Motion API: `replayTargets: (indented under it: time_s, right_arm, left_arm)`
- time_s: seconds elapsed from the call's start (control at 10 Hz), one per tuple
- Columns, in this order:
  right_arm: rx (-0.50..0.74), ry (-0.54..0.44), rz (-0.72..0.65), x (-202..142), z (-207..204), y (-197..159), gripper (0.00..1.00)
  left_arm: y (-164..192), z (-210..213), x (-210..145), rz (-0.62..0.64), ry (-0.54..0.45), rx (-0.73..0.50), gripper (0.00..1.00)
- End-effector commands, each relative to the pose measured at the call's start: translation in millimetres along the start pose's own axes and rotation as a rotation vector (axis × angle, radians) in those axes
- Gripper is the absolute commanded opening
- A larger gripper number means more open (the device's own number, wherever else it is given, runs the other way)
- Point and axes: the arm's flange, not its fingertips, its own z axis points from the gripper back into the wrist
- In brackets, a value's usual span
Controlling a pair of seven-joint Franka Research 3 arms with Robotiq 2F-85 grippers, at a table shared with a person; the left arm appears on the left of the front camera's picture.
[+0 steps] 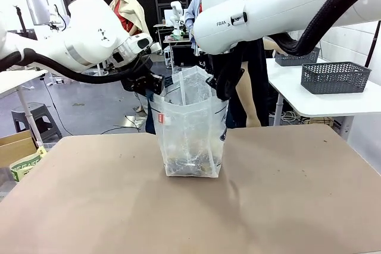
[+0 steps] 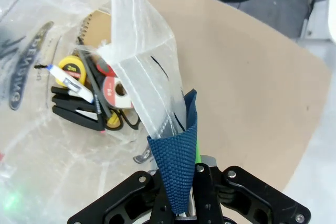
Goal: Transfer purchased items from the store into the shopping bag.
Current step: Move the Reusable shopping bag to the right side of the table.
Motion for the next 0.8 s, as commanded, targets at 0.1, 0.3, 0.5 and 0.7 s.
replayTargets:
  time_s: [0.1, 0.3, 0.5, 0.7]
  right_arm:
    - [0.018, -0.020, -0.123, 16, 1, -1, 0.00]
    - [0.006, -0.005, -0.050, 5, 1, 1, 0.00]
    - [0.103, -0.056, -0.155, 12, -4, -2, 0.00]
    - [0.154, -0.060, -0.249, 19, -3, 10, 0.00]
  left_arm:
    - [-2, -8, 24, 0.001, -0.025, -0.042, 0.00]
    - [-1, -5, 6, 0.000, -0.002, -0.003, 0.00]
    - [-2, -17, 17, -0.024, -0.016, -0.050, 0.00]
    - [-10, -25, 27, -0.048, -0.025, -0.083, 0.00]
